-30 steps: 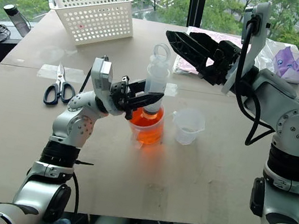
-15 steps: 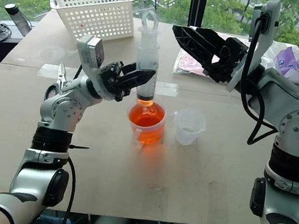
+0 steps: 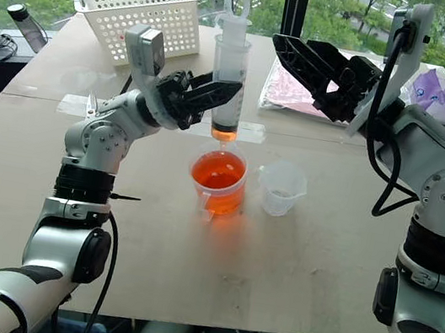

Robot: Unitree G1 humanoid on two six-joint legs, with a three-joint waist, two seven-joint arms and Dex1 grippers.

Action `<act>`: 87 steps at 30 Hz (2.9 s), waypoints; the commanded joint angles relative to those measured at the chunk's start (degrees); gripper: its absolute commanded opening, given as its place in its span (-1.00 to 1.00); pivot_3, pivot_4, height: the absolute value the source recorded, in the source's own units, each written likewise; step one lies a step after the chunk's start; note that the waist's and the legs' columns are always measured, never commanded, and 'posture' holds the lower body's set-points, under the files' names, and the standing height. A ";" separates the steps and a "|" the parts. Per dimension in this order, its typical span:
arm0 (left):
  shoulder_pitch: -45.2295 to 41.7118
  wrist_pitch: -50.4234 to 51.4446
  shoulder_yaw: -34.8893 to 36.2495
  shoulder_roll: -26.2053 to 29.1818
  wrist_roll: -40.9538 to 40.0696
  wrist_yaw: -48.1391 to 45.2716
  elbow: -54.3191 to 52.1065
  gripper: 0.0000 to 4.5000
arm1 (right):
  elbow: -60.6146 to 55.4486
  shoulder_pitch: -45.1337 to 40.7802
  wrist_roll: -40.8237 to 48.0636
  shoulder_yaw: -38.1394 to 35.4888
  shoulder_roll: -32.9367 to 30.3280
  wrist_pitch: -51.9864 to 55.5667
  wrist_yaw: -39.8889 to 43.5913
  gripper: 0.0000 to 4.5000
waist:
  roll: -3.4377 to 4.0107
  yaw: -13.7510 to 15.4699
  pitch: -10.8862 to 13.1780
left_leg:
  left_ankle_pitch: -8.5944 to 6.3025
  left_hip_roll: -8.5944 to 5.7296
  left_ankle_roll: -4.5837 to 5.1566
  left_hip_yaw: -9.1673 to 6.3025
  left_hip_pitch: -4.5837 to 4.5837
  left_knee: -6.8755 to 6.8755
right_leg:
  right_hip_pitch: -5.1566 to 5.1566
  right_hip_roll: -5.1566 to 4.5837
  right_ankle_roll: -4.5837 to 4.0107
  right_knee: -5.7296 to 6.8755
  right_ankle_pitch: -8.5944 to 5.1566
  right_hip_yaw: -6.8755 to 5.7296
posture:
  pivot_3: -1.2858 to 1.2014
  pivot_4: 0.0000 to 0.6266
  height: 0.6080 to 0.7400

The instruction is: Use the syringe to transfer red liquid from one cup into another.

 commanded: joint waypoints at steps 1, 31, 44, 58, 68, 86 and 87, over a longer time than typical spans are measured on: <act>-3.17 -0.68 -0.47 -0.64 0.73 0.34 -0.19 -0.39 | -0.27 -0.66 0.43 -4.59 -2.18 -1.81 1.11 0.99 | 0.00 -0.14 0.00 | 0.00 0.00 0.00 0.00 0.00 -0.01 | 0.00 0.00 0.00 0.00 0.00 0.00 | 0.03 -0.52 1.00; -5.30 -14.29 -10.43 -15.79 13.72 1.10 4.83 -0.39 | -3.34 7.07 3.60 -15.90 -15.23 -1.51 3.02 0.99 | 0.02 0.11 0.01 | 0.01 0.01 0.00 0.07 -0.03 -0.06 | -0.02 0.02 0.00 -0.01 0.00 0.06 | 0.03 -0.52 1.00; -4.79 -16.37 -11.71 -17.14 14.89 0.60 4.98 -0.39 | -7.04 6.35 4.76 -9.90 -13.96 -2.40 4.98 0.99 | 0.01 0.56 0.01 | 0.01 0.01 0.00 0.06 -0.05 -0.02 | -0.02 0.02 0.00 -0.01 0.00 0.05 | 0.03 -0.52 1.00; -6.81 -19.82 -11.43 -18.91 15.48 0.01 8.80 -0.39 | -7.17 11.09 4.84 -11.74 -17.64 -2.03 10.35 -0.41 | 0.01 1.21 0.01 | 0.01 0.01 0.01 0.07 -0.04 0.03 | -0.03 0.03 0.00 -0.03 0.00 0.05 | 0.03 -0.52 1.00; -7.58 -21.85 -10.77 -19.84 15.63 -0.26 10.62 -0.39 | -7.52 12.91 3.89 -10.87 -18.85 -1.65 11.27 -0.98 | 0.01 1.21 0.01 | 0.01 0.01 0.01 0.06 -0.04 0.05 | -0.02 0.04 0.00 -0.02 0.00 0.05 | 0.03 -0.52 1.00; -8.27 -23.14 -10.13 -20.92 15.23 -0.21 11.72 -0.39 | -8.69 12.87 5.87 -7.84 -20.26 0.84 10.27 -0.98 | 0.01 1.26 0.01 | 0.01 0.01 0.01 0.05 -0.04 0.14 | 0.00 0.04 0.00 0.00 0.00 0.04 | 0.03 -0.52 1.00; -8.27 -23.22 -10.12 -20.94 15.27 -0.17 11.72 -0.39 | -8.85 12.98 6.06 -7.78 -20.25 0.95 10.18 -0.98 | 0.01 1.26 0.01 | 0.01 0.01 0.01 0.05 -0.04 0.15 | 0.00 0.04 0.00 0.00 0.00 0.04 | 0.03 -0.52 1.00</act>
